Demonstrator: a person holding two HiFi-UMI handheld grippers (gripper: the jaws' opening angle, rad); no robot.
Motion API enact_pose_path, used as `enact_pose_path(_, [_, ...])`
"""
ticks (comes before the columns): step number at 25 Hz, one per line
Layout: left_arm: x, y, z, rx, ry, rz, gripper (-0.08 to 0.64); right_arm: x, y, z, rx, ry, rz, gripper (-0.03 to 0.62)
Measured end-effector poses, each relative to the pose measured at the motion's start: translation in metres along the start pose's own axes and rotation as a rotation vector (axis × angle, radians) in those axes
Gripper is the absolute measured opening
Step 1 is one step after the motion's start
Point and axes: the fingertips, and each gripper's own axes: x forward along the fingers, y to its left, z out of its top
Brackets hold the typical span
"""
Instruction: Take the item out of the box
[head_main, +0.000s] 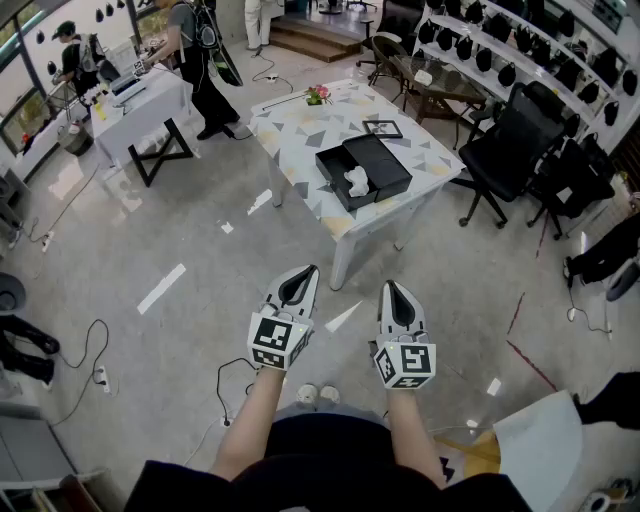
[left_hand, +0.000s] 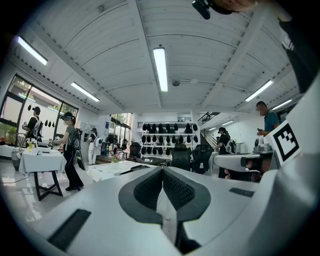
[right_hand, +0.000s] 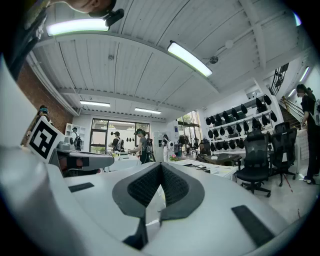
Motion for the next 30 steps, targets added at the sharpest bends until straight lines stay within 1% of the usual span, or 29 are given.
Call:
enact_pose_path(5, [-0.0015,0.0005,0.0034,-0.009,0.005,0.002,0.020,-0.0018,0.0015,0.0029,0.002,0.005,-0.002,0.000])
enact_pose_path(12, [0.0013,0.0010,-0.0007,-0.011,0.007,0.000,0.020,0.0005,-0.0013,0.0002,0.010,0.002,-0.009,0.000])
enact_pose_path(19, [0.0015,0.0029,-0.0027,-0.015,0.016,0.004,0.020,0.0043,0.0025,-0.0026,0.037,0.002,0.014,0.000])
enact_pose_path(26, [0.0018,0.0028,-0.0032,-0.021,0.017,0.012,0.020,0.0051,0.0028,-0.0048,0.022,0.015,0.018,0.000])
enact_pose_path(30, [0.0016,0.0020,-0.0050,-0.020,0.019,0.013,0.020,0.0037,0.0026,-0.0046,0.029,0.004,0.025,0.000])
